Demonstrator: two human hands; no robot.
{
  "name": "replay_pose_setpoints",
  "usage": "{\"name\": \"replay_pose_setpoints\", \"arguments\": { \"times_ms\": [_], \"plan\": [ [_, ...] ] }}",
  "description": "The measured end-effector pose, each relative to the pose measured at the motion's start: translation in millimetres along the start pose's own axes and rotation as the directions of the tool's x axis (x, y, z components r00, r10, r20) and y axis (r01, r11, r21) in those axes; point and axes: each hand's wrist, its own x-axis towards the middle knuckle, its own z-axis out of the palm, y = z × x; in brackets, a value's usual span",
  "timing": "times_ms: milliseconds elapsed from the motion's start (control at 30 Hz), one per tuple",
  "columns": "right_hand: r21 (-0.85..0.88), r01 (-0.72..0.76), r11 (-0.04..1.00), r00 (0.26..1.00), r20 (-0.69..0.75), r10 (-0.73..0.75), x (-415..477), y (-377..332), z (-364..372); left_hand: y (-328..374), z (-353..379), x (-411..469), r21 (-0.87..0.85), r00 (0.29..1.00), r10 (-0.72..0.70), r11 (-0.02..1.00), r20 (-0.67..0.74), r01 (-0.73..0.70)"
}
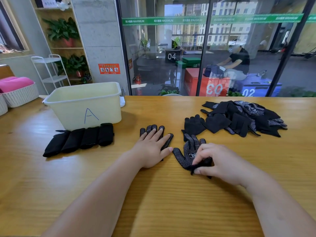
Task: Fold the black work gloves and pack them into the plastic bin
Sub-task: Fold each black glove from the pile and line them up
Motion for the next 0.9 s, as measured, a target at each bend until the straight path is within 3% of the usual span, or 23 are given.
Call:
{"name": "replay_pose_setpoints", "arguments": {
  "times_ms": [100,233,367,467,700,800,900],
  "plan": [
    [0.047,-0.02,0.999,0.995,-0.097,0.024,1,-4,-5,5,-2,-5,-0.001,1.0,-0.015,1.0,0.023,0.015],
    [0.269,0.004,0.963,0.972,-0.229,0.06,-4,-25,-38,10,3,-23,-0.031,1.0,0.011,0.999,0.008,-0.011],
    [0.376,0.017,0.926,0.974,-0.217,0.071,-2,-50,-82,9,10,-35,-0.134,0.993,0.029,0.99,-0.115,-0.044],
    [0.299,-0.037,0.954,0.972,-0.212,0.104,14,-61,-104,10,12,-37,-0.156,0.983,0.024,0.986,-0.182,-0.053],
    [0.063,-0.027,0.998,0.895,-0.444,0.052,23,-69,-122,9,10,-41,-0.214,0.968,0.003,0.975,-0.251,-0.058],
    [-0.087,-0.012,0.996,0.936,-0.352,-0.019,10,-65,-99,9,10,-42,-0.226,0.961,0.0,0.972,-0.277,-0.065],
    [-0.177,-0.056,0.983,0.995,-0.096,0.039,-8,-56,-55,10,10,-42,-0.234,0.957,-0.002,0.97,-0.289,-0.068]
  ]
}}
